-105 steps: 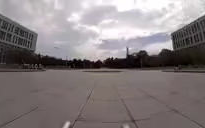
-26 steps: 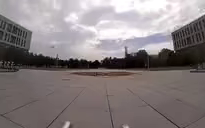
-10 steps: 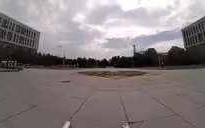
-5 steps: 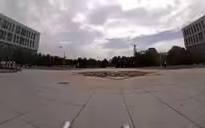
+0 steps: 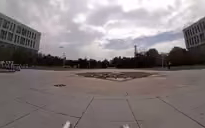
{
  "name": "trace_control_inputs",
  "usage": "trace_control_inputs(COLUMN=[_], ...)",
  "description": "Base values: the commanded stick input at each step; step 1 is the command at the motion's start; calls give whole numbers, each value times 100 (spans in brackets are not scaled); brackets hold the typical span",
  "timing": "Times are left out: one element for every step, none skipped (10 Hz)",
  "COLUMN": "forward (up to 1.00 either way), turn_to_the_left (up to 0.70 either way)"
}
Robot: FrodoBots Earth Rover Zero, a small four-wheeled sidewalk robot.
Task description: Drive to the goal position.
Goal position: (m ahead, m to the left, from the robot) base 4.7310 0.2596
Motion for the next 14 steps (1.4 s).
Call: trace_control_inputs(forward=[70,70,70,70,70,70,70,70,70,70,70,70,70,70], turn_to_the_left=[0,0,0,0,0,0,0,0,0,0,0,0,0,0])
